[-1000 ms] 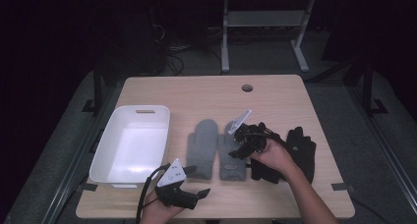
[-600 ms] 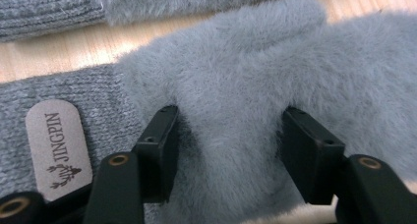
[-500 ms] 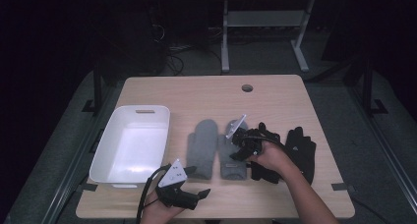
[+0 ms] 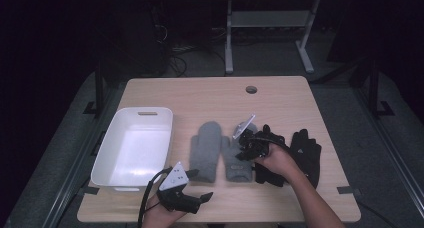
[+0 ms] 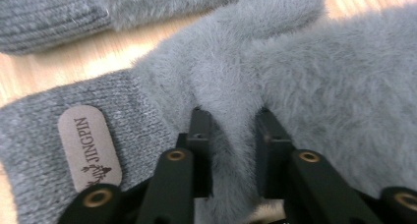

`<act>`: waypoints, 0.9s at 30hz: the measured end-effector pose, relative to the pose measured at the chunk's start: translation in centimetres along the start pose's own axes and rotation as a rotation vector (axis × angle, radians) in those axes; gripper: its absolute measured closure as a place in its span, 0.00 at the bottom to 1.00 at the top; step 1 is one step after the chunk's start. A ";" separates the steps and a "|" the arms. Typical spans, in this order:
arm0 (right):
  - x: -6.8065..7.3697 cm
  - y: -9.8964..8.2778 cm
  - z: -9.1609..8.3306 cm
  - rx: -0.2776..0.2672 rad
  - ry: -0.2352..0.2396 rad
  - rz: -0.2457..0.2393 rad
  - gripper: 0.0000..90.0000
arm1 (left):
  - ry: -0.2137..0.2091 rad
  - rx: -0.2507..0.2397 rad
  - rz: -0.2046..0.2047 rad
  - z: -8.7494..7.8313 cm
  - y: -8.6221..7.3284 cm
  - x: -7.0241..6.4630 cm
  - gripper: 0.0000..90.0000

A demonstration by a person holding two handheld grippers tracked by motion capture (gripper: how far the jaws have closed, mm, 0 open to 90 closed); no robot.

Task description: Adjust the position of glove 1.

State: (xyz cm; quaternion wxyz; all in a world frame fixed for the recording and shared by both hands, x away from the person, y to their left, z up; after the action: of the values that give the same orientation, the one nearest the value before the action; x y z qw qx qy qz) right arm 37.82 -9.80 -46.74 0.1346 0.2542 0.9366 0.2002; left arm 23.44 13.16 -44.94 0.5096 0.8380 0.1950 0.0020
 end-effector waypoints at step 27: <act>-0.2 -0.3 -3.1 -0.049 -0.004 0.055 0.95 | 0.011 -0.013 -0.008 -0.6 0.1 0.1 0.19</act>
State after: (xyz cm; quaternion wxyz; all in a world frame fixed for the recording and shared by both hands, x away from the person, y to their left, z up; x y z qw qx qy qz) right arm 36.74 -11.09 -44.10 0.1370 0.2770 0.9237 0.2265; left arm 23.48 13.66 -44.64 0.5140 0.8339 0.2011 0.0060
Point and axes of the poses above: each handheld gripper's, and its own axes: z roughly forward along the jaws, y roughly out of its top, x roughly to its left, the point moved 3 cm from there along z, roughly forward along the jaws, and after that the axes turned 13 degrees about -y, right-handed, at the moved point
